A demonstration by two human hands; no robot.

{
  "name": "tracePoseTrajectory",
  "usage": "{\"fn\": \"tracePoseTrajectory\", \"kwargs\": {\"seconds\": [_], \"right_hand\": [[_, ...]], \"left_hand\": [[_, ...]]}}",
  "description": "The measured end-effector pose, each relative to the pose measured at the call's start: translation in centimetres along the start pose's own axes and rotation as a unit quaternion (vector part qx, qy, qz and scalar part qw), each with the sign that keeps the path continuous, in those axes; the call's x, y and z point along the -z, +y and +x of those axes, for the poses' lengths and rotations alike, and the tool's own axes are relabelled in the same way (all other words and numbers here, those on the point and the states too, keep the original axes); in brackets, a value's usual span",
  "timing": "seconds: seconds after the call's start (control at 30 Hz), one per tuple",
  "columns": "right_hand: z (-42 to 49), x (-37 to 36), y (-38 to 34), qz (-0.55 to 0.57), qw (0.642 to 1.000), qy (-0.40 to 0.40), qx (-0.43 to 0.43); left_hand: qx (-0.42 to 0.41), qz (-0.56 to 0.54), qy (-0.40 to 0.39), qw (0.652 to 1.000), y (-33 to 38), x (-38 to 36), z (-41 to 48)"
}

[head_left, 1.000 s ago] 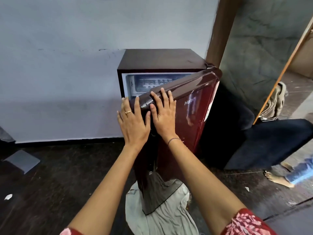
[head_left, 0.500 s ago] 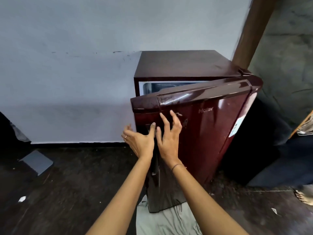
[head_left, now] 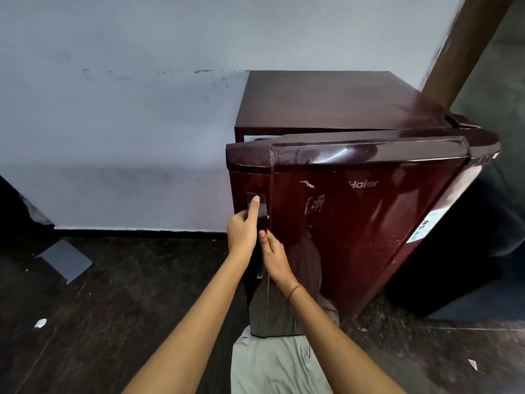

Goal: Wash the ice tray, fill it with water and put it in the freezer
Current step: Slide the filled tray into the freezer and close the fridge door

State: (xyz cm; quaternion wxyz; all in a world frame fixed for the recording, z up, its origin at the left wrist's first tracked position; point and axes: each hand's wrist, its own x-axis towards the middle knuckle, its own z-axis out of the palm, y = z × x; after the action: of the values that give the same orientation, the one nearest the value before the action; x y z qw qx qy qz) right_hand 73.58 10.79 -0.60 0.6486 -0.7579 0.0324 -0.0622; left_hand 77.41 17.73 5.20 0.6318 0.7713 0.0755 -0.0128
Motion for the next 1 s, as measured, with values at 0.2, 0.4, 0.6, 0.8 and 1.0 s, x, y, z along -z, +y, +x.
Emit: {"fn": "tracePoseTrajectory", "kwargs": {"seconds": [0.2,0.4,0.6,0.8,1.0], "right_hand": [[2.4,0.1,2.7,-0.048,0.994,-0.060,-0.074],[4.5,-0.1,3.4,-0.045,0.991,-0.081,-0.092],[7.3,-1.2,3.9,-0.039,0.995,-0.034,-0.082],[8.1,-1.6,5.3,-0.051,0.995,-0.022,-0.079],[7.9,-1.7,5.1,-0.038,0.995,-0.010,-0.087]], "left_hand": [[-0.026,-0.107,-0.087,0.990,-0.9,-0.6,1.4],[-0.066,-0.117,-0.151,0.979,-1.4,-0.8,3.7],[-0.082,-0.119,-0.187,0.972,-1.3,-1.0,6.2],[-0.089,-0.150,-0.190,0.966,-1.9,-1.4,6.8],[-0.082,-0.148,-0.193,0.967,-1.7,-1.2,6.6]]}}
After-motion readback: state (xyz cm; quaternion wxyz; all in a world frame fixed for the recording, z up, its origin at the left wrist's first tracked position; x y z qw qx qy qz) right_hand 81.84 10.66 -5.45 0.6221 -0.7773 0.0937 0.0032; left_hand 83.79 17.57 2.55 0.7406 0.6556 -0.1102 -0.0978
